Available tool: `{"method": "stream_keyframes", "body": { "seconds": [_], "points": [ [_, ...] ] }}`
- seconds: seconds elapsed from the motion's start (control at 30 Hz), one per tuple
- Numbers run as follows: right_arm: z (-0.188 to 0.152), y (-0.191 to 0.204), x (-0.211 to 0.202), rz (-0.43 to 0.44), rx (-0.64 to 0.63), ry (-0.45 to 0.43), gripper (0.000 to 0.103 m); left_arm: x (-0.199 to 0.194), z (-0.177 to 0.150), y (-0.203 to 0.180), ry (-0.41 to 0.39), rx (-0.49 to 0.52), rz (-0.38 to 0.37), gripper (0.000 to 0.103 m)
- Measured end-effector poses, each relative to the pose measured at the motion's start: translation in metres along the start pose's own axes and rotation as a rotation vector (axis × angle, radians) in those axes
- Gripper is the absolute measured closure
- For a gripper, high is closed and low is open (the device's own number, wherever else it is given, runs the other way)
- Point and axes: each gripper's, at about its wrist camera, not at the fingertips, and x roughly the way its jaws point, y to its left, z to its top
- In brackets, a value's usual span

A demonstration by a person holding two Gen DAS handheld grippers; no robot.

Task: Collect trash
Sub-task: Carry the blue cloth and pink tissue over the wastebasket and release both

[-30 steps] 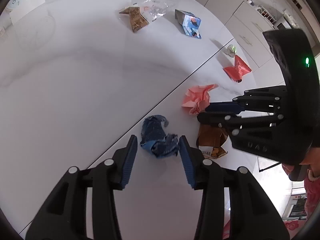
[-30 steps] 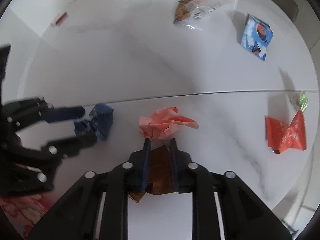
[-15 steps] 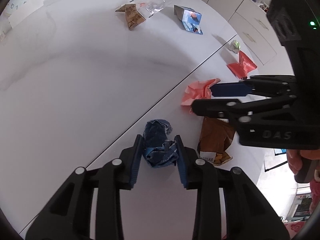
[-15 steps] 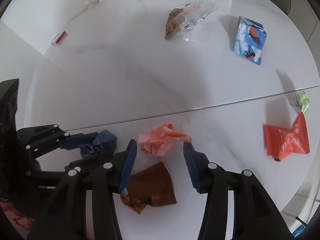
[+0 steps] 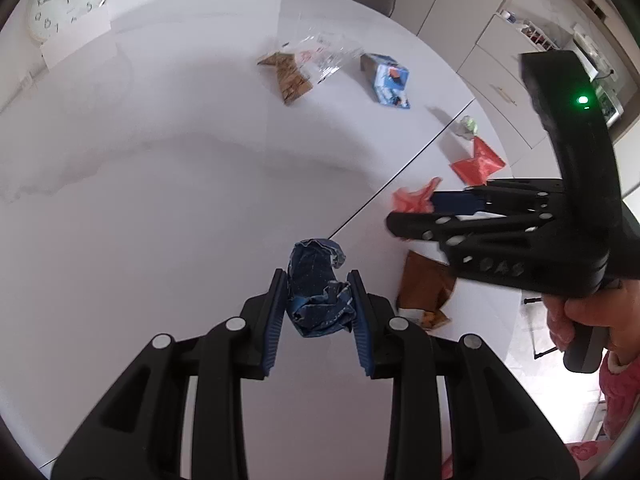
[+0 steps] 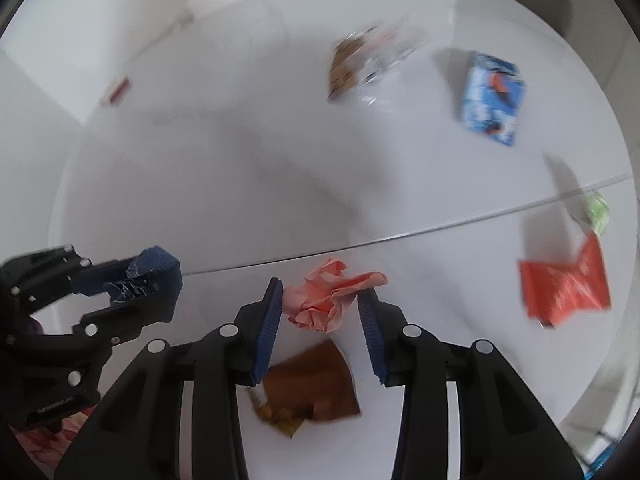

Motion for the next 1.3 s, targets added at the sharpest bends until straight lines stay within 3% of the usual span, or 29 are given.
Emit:
{"method": "stream_keyframes", "body": {
  "seconds": [0.2,0.37,0.47,0.57,0.63,0.7,0.77,1.03,1.13,1.2,1.3],
  "points": [
    [-0.055,-0.042,-0.085,-0.006,0.134,-0.116,0.064,-0.029,0.003,-0.042,-0.041,0.067,-0.057,0.072],
    [-0.128,-0.087,-0.142,-0.123,0.248,-0.145,0.063,-0.039,0.004,-0.098,-0.054,0.134,-0.144,0.072],
    [-0.166,-0.114,-0.145,-0.161,0.319,-0.121,0.062,-0.037,0.003,-0.141,-0.045,0.196,-0.189,0.072],
    [-0.201,-0.138,-0.121,-0.182,0.379,-0.079,0.056,-0.031,-0.004,-0.177,-0.027,0.256,-0.203,0.072],
    [-0.224,-0.159,-0.097,-0.183,0.429,-0.034,0.030,-0.028,-0.008,-0.196,-0.017,0.290,-0.207,0.072],
    [-0.240,-0.176,-0.084,-0.206,0.471,-0.004,0.024,-0.024,-0.012,-0.216,-0.004,0.322,-0.213,0.071],
    [-0.255,-0.190,-0.080,-0.211,0.519,0.025,0.024,-0.017,-0.016,-0.236,0.013,0.351,-0.215,0.071],
    [-0.287,-0.216,-0.151,-0.274,0.619,-0.106,0.011,0.019,-0.028,-0.300,0.110,0.429,-0.254,0.071],
    [-0.294,-0.221,-0.173,-0.283,0.635,-0.153,0.011,0.038,-0.034,-0.317,0.172,0.439,-0.284,0.056],
    [-0.298,-0.222,-0.185,-0.286,0.638,-0.177,0.011,0.051,-0.039,-0.325,0.212,0.430,-0.293,0.028],
    [-0.299,-0.223,-0.197,-0.286,0.633,-0.199,0.010,0.056,-0.045,-0.329,0.227,0.419,-0.290,0.017]
  ]
}}
